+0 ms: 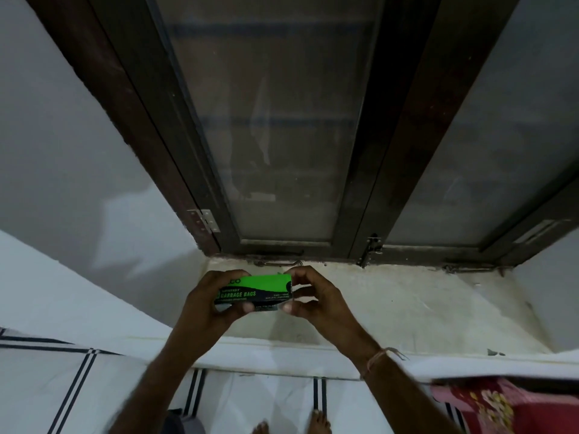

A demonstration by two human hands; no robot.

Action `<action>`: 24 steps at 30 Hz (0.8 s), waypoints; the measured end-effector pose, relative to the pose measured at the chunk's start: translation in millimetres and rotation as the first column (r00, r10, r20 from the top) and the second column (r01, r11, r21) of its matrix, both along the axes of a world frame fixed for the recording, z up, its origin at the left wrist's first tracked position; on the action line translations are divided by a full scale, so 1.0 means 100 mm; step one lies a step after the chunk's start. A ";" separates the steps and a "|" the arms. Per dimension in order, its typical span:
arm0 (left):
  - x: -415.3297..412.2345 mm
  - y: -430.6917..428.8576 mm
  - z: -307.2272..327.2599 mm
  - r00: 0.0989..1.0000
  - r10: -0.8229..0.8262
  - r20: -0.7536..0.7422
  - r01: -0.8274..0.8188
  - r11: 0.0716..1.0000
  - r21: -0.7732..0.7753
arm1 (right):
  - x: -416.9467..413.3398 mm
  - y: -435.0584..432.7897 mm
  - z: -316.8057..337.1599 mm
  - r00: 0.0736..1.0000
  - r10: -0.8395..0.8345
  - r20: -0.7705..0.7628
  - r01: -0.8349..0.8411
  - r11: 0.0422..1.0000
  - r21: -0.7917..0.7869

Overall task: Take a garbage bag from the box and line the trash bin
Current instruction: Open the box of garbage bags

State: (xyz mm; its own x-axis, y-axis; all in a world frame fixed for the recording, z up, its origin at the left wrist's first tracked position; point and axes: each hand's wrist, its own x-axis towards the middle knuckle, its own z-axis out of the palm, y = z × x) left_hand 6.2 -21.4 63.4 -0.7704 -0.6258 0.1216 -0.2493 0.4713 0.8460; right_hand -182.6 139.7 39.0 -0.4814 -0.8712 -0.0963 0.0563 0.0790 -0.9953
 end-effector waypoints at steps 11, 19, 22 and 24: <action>-0.37 -0.18 0.70 0.976 -0.116 0.187 0.186 0.889 -0.419 | 0.00 -0.05 0.03 0.934 -0.006 0.358 0.072 0.983 -0.172; -0.36 -0.21 0.84 0.975 -0.178 0.129 0.199 0.965 -0.173 | 0.10 -0.12 0.07 0.925 -0.011 0.379 0.095 0.974 -0.205; -0.36 -0.11 0.83 0.995 -0.079 -0.059 0.090 0.972 0.217 | 0.16 -0.13 0.12 0.918 -0.052 0.393 0.145 0.967 -0.210; -0.35 -0.06 0.77 0.995 0.002 -0.097 0.030 0.944 0.330 | 0.20 -0.15 0.15 0.923 -0.079 0.376 0.168 0.963 -0.211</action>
State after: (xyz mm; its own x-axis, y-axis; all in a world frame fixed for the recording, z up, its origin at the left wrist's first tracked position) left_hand -28.3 -27.2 140.0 -0.7747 -0.6321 -0.0174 -0.1560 0.1643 0.9740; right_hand -163.0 124.5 54.2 -0.5574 -0.8259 -0.0845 0.4094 -0.1849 -0.8934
